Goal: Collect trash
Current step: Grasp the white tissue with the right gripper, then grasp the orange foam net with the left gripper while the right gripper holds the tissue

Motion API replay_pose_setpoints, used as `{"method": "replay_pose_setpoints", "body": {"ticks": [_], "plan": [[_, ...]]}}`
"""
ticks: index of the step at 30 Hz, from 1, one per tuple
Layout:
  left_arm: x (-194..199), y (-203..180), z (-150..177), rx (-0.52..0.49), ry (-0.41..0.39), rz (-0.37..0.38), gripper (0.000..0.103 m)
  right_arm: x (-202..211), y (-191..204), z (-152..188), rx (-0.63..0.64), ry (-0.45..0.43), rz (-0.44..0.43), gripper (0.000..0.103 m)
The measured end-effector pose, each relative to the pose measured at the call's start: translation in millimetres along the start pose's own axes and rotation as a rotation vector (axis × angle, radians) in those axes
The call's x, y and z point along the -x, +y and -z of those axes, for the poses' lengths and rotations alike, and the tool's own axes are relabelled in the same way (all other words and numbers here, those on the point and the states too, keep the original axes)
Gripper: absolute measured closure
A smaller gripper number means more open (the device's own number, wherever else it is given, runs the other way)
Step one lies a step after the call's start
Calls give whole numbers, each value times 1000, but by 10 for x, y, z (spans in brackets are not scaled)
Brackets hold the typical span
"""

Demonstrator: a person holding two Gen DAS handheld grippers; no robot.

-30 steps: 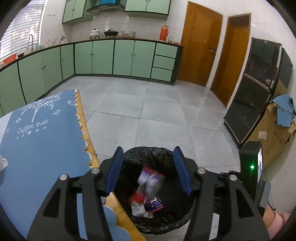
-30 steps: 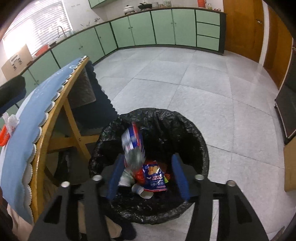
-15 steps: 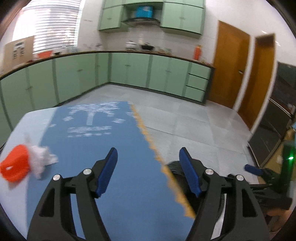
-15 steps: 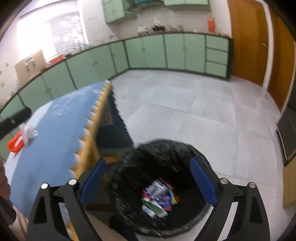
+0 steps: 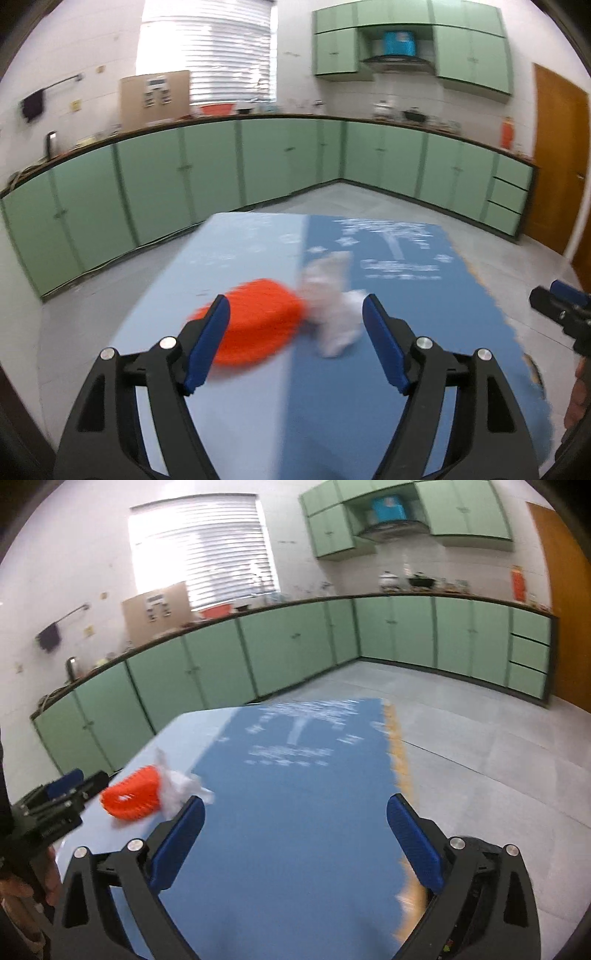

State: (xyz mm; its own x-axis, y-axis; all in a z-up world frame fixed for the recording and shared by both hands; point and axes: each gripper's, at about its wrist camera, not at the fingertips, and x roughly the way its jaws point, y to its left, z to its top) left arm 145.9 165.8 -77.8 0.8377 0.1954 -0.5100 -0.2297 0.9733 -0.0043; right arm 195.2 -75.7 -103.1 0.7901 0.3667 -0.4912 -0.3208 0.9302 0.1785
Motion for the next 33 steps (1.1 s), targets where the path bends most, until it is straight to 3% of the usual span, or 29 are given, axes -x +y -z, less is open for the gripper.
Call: {"method": "replay_pose_setpoints", "body": {"ticks": [7, 14, 19, 22, 25, 27, 29, 33], "plan": [[-155, 545, 8, 75, 26, -38, 31, -496, 689, -84, 73, -3, -64, 6], [-365, 627, 61, 89, 63, -14, 31, -1035, 1068, -61, 113, 74, -85, 7], [-427, 659, 107, 111, 73, -5, 31, -1305, 1179, -11, 125, 143, -88, 15], [-461, 630, 114, 112, 79, 5, 31, -1436, 1196, 19, 122, 189, -111, 28], [-512, 585, 109, 104, 87, 12, 31, -1522, 1197, 54, 118, 230, -138, 59], [-557, 546, 112, 102, 95, 18, 31, -1553, 1193, 72, 112, 248, -148, 87], [-607, 511, 117, 101, 105, 19, 31, -1543, 1176, 94, 114, 249, -152, 97], [-695, 450, 138, 102, 128, 16, 31, -1409, 1115, 78, 123, 201, -124, 98]]}}
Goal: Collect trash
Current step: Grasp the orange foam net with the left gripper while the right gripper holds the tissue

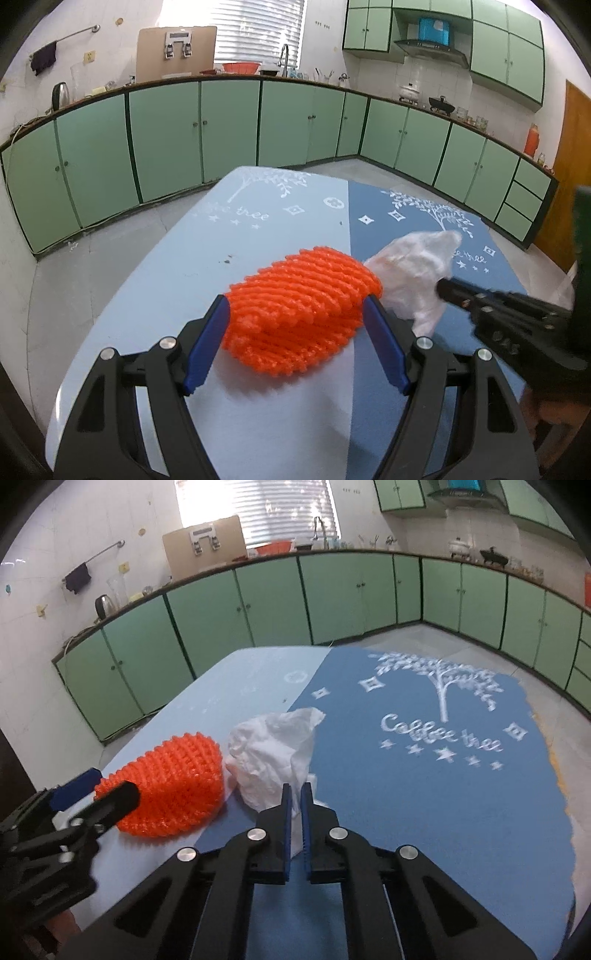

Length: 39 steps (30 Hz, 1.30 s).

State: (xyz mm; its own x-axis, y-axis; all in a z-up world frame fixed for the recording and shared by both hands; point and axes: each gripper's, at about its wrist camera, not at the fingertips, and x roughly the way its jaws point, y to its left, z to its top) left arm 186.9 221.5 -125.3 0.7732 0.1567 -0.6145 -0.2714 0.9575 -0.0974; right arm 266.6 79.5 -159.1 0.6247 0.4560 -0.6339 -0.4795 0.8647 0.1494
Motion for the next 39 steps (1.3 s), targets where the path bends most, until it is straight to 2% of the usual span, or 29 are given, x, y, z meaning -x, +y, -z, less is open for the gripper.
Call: {"method": "replay_pose_setpoints", "body": {"ticks": [4, 7, 9, 11, 12, 14, 22, 26, 28, 30, 33, 35, 39], "plan": [[-103, -61, 21, -4, 26, -13, 35, 159, -48, -3, 5, -38, 15, 98], [-176, -95, 41, -9, 49, -25, 54, 223, -73, -13, 10, -48, 23, 98], [-215, -105, 47, -8, 64, -40, 73, 269, -102, -6, 4, -52, 23, 98], [-210, -92, 50, 6, 65, -48, 81, 315, -136, -6, -2, -58, 28, 98], [-196, -86, 53, 12, 62, -49, 92, 337, -156, -5, -4, -61, 32, 98], [-153, -67, 48, 23, 56, -46, 103, 396, -195, 1, -14, -73, 44, 98], [176, -23, 70, 47, -3, -29, 103, 720, -420, 5, -61, -129, 81, 98], [199, -5, 120, 52, 25, -27, 103, 807, -508, 43, -77, -131, 88, 98], [172, 19, 145, 73, 44, -21, 95, 803, -527, 71, -76, -123, 86, 98], [173, 16, 148, 77, 36, -24, 61, 782, -527, 83, -75, -115, 83, 98], [211, -57, 126, 40, 2, -34, 44, 745, -510, 94, -74, -105, 75, 98], [148, -121, 112, 5, 9, -62, 37, 729, -511, 87, -77, -104, 72, 98], [-55, -137, 145, -20, 57, -98, 37, 706, -520, 91, -78, -102, 71, 98]]}}
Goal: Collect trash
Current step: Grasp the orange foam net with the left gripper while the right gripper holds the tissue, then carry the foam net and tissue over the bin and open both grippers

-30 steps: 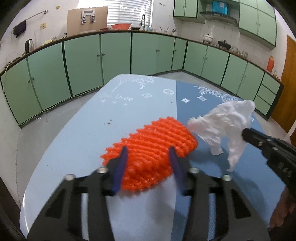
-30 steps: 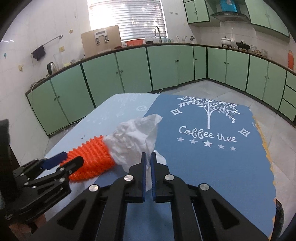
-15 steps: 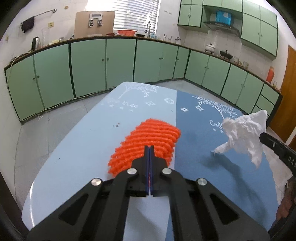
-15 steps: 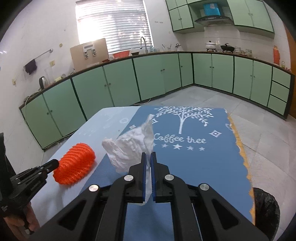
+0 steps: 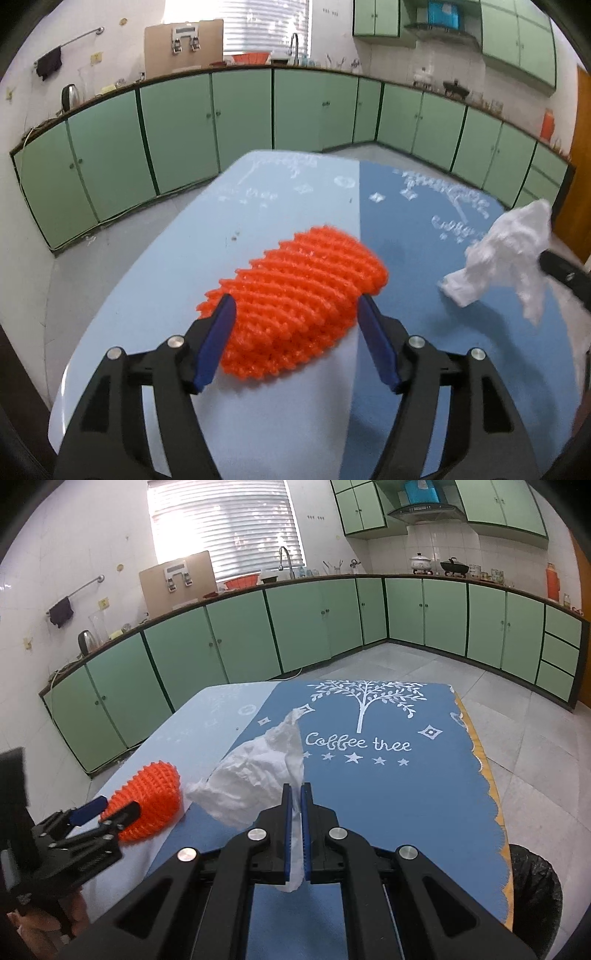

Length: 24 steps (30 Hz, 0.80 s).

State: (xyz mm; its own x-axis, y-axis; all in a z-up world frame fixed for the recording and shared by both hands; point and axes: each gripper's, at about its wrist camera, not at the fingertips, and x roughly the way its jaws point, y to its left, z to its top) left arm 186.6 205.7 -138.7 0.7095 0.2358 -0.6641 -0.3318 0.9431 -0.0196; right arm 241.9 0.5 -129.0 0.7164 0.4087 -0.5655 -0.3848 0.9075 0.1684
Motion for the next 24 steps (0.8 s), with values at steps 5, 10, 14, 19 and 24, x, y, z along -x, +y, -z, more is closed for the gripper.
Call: {"method": "replay_pose_setpoints", "body": {"ticks": [5, 10, 14, 19, 24], "plan": [[-85, -25, 40, -13, 34, -35, 49, -44, -18, 12, -5, 13, 3, 98], [-46, -8, 48, -8, 22, -46, 84, -63, 9, 31, -7, 22, -10, 98], [33, 26, 51, 18, 9, -25, 92, -19, 11, 21, -8, 14, -16, 98], [223, 21, 5, 36, -25, 14, 92, 108, -53, 0, -14, -18, -19, 98], [475, -210, -75, 7, -67, 77, 93, 362, -234, 8, -32, -54, 7, 98]]}}
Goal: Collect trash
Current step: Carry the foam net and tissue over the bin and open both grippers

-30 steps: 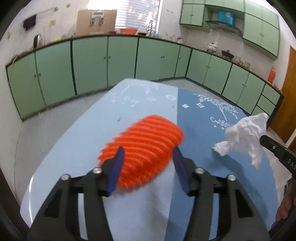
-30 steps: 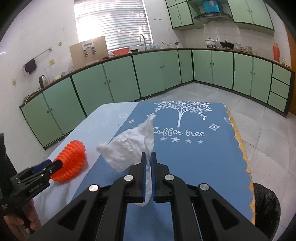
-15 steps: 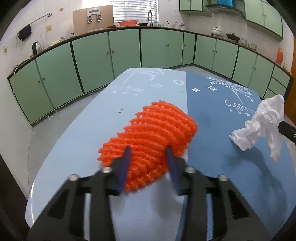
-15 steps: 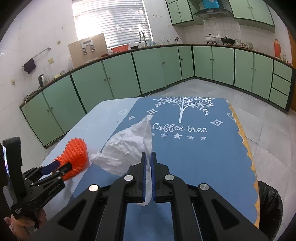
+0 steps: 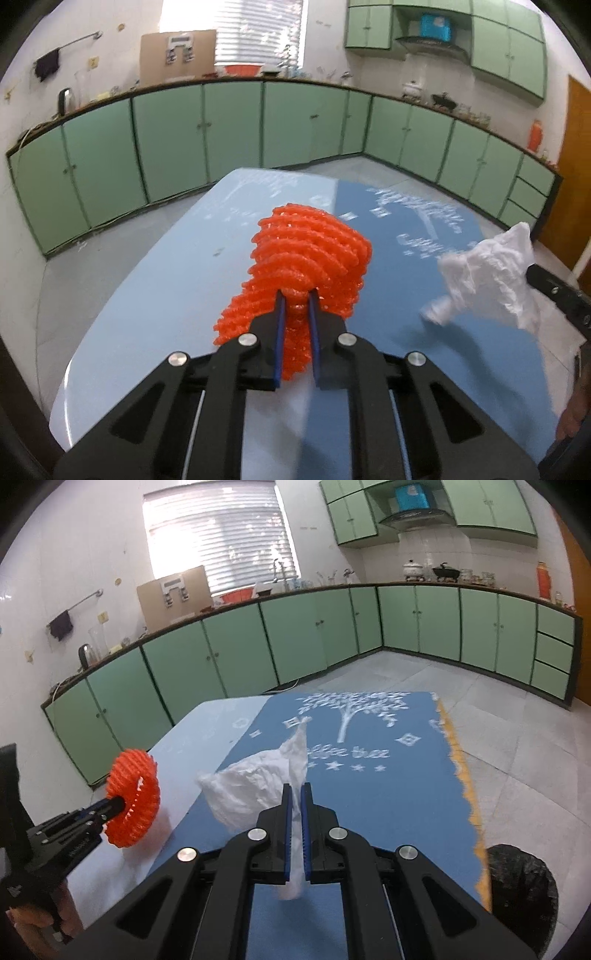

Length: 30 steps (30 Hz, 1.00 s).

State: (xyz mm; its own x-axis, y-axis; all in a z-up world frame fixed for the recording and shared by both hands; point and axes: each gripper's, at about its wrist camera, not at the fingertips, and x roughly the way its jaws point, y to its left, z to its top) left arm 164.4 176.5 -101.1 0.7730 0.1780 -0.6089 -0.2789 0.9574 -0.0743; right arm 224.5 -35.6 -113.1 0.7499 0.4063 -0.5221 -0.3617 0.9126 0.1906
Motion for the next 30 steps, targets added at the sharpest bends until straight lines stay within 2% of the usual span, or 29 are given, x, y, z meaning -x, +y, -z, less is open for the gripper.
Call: {"method": "replay_pose_setpoints", "body": {"ticks": [7, 14, 19, 24, 30], "plan": [[198, -716, -30, -82, -20, 151, 93, 501, -504, 62, -57, -43, 82, 98], [315, -1699, 82, -180, -18, 339, 92, 1129, -1171, 193, -121, -83, 223, 98], [382, -2429, 249, -258, 3, 469, 92, 1449, -1645, 390, -177, -80, 327, 98], [324, -2928, 464, -316, 50, 557, 92, 1580, -2078, 667, -239, -41, 405, 98], [161, -3378, 695, -384, 105, 588, 92, 1524, -2461, 1002, -304, 15, 448, 98]]}}
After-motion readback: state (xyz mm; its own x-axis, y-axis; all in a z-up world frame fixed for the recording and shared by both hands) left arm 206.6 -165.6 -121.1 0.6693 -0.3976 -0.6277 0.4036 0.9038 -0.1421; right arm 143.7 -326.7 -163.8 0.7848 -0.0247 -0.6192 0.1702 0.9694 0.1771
